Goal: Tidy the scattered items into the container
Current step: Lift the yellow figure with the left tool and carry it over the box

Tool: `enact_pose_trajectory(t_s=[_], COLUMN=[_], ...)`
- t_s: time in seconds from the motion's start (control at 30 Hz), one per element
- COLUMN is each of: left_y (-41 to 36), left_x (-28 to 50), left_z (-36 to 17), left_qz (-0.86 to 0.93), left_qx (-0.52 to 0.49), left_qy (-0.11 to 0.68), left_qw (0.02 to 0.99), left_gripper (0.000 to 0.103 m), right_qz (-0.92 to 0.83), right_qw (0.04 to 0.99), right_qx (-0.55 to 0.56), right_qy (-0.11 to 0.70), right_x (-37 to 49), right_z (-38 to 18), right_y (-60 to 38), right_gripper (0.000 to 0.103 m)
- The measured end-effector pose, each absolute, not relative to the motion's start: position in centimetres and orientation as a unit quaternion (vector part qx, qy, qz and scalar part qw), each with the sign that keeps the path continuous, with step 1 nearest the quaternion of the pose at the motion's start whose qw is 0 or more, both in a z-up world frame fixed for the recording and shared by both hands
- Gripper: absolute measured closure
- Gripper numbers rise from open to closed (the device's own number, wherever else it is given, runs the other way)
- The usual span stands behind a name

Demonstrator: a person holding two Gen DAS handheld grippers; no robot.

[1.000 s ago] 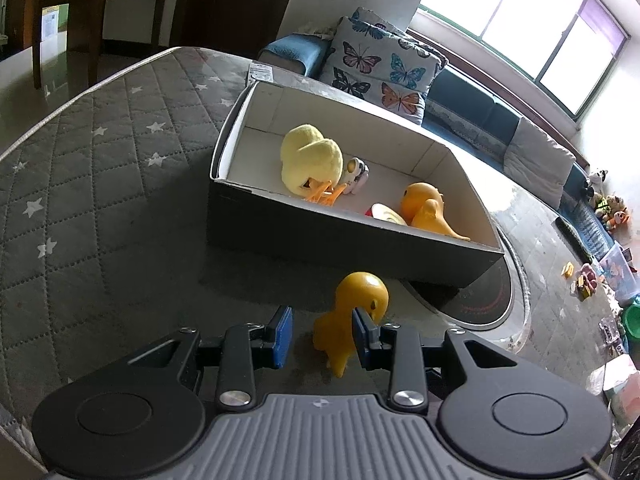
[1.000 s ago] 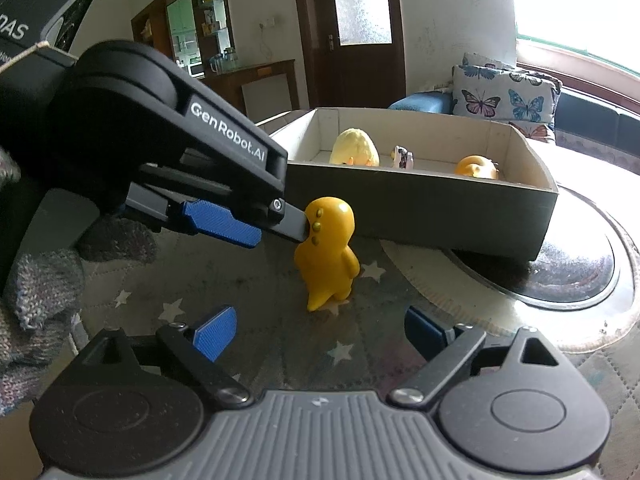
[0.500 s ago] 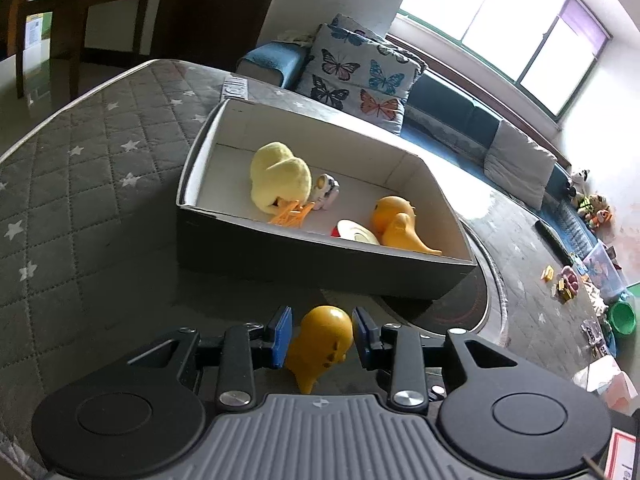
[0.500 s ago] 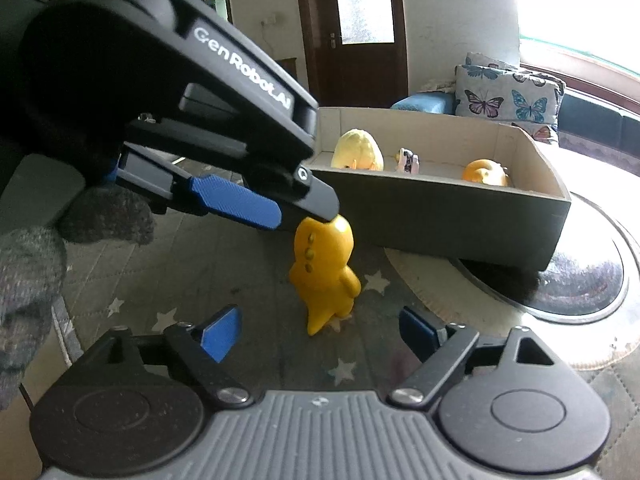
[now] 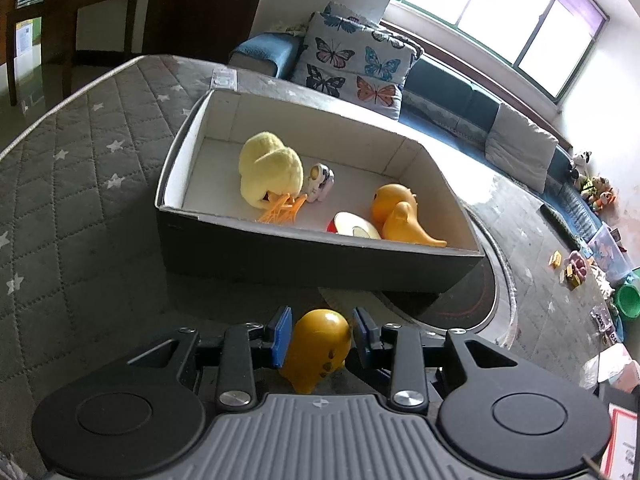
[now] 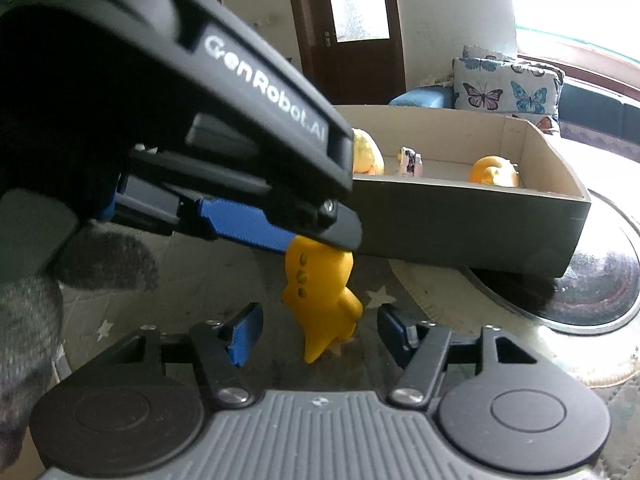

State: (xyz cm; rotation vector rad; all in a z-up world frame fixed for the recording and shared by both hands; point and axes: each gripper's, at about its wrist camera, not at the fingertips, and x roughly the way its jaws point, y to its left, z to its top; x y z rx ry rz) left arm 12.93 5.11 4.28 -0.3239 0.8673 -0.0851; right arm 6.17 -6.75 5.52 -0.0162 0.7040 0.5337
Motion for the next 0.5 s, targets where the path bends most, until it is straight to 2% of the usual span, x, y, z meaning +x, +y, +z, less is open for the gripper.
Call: enact_pose_trajectory(t_s=[0.27,0.5], left_y=[5.5,6.2], left_x=[13.5,13.4], left_z=[3.4,3.7], left_qz=[-0.042,-0.049], left_qx=[-0.168,-0.187], left_qy=[0.428,0.427], left_qw=[0.887,0.884], left_gripper=[0.068,0.067], right_qz=[0.261,0.266], right_qw=[0.901,0.901], right_qx=[-0.006,-0.013], right_qy=[0.348,0.342], right_x=[6.5,6.1], right_z=[5.0,5.4], right_y=[-6.6,-6.7], right_gripper=[0.067,0.068])
